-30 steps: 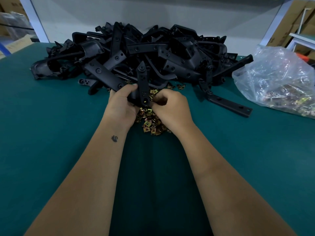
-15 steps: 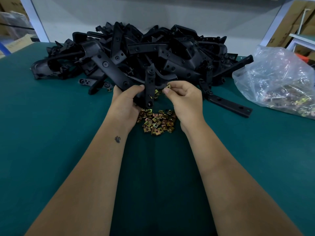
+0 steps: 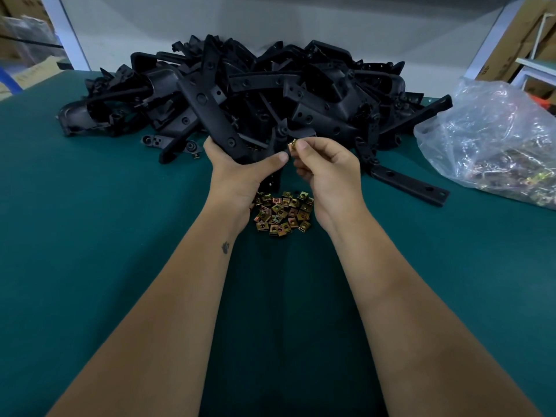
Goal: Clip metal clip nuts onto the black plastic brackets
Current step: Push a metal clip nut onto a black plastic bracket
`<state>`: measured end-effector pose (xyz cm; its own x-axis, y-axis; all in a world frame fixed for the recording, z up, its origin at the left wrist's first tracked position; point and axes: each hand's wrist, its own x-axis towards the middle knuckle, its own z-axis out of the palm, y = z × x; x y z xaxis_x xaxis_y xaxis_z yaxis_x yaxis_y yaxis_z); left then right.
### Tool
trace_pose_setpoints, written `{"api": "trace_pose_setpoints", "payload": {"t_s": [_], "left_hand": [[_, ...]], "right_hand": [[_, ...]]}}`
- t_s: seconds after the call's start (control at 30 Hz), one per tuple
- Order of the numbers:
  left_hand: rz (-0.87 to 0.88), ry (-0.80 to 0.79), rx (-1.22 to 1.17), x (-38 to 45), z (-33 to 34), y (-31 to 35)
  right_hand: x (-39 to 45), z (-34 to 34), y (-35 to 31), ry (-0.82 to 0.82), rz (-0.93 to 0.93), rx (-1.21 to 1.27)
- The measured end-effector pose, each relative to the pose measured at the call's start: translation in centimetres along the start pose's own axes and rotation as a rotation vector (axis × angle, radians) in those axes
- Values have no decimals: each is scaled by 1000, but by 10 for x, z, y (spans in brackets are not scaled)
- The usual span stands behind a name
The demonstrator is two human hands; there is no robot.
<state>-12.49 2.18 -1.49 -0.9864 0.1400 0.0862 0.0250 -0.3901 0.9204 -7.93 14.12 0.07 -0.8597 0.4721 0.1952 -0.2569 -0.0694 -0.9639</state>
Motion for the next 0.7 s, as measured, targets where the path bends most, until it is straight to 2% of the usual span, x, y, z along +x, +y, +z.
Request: {"api": "trace_pose_setpoints", "payload": {"t_s": [0.2, 0.57, 0.63, 0.7], "left_hand": [[-3, -22, -33, -2, 2, 0], [-20, 59, -140, -1, -1, 7], [-23, 78, -103, 0, -3, 8], [-4, 87, 46, 0, -5, 6]], "right_hand": [[-4, 10, 1, -3, 97, 60], [-6, 12, -9, -120, 160, 230], [-7, 13, -9, -115, 165, 246], [-6, 11, -9, -80, 151, 201]]}}
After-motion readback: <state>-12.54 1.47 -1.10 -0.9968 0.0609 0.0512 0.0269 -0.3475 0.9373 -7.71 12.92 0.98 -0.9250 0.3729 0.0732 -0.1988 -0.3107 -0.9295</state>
